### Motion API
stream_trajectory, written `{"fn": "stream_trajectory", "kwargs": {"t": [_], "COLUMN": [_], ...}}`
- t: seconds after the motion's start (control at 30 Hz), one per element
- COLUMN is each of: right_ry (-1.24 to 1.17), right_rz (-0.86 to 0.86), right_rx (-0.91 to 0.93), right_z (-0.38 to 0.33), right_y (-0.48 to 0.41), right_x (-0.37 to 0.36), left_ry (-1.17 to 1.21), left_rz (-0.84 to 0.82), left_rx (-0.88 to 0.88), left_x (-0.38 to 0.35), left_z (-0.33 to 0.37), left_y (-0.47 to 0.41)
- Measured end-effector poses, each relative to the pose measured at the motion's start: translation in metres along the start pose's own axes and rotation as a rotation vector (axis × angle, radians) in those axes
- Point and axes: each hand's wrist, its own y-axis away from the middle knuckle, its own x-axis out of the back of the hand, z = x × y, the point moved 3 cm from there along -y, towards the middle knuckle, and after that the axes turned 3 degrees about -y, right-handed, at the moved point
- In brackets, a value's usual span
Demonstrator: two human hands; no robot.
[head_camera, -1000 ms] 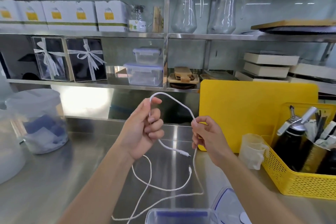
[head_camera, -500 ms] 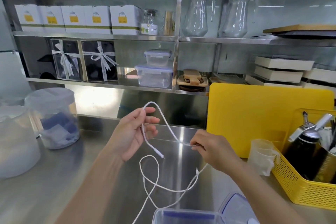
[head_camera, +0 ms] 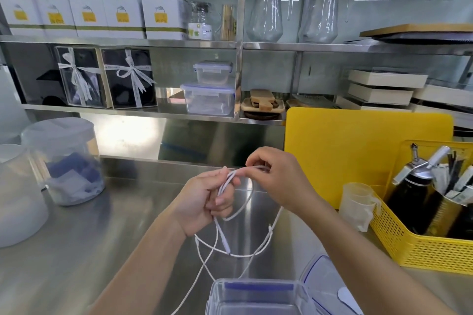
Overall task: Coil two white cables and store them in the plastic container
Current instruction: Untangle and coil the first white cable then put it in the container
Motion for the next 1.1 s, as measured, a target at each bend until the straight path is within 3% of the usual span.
{"fn": "stream_trajectory", "kwargs": {"t": [0.23,0.5,0.57,0.7,0.77,0.87,1.0,1.1], "right_ry": [-0.367,-0.508,-0.445,0.012,0.179,0.275,0.475,0.577], "right_rz": [0.068,0.158,0.138,0.067,0.045,0.078,0.069,-0.039], "right_rx": [-0.224,-0.461,-0.467,-0.150,0.024,0.052,0.189,0.291], "right_z": [0.040,0.083,0.085,0.071,0.065,0.066,0.056,0.042], "right_y": [0.006,0.032,0.037,0.045,0.054,0.061,0.061,0.055], "right_x": [0.013,-0.002,-0.010,-0.020,-0.023,-0.017,-0.008,-0.010], "left_ry": [0.128,0.263,0.298,0.412,0.594,0.765,0.685,0.507], "left_rz": [-0.204,-0.210,-0.178,-0.076,-0.126,-0.246,-0.072,0.093], "left_rx": [0.042,-0.122,-0.164,-0.261,-0.296,-0.289,-0.283,-0.268], "left_x": [-0.006,0.008,0.012,0.022,0.031,0.043,0.049,0.048], "left_z": [0.008,0.036,0.040,0.046,0.051,0.059,0.054,0.044], "left_y": [0.009,0.012,0.012,0.013,0.016,0.023,0.027,0.023]}}
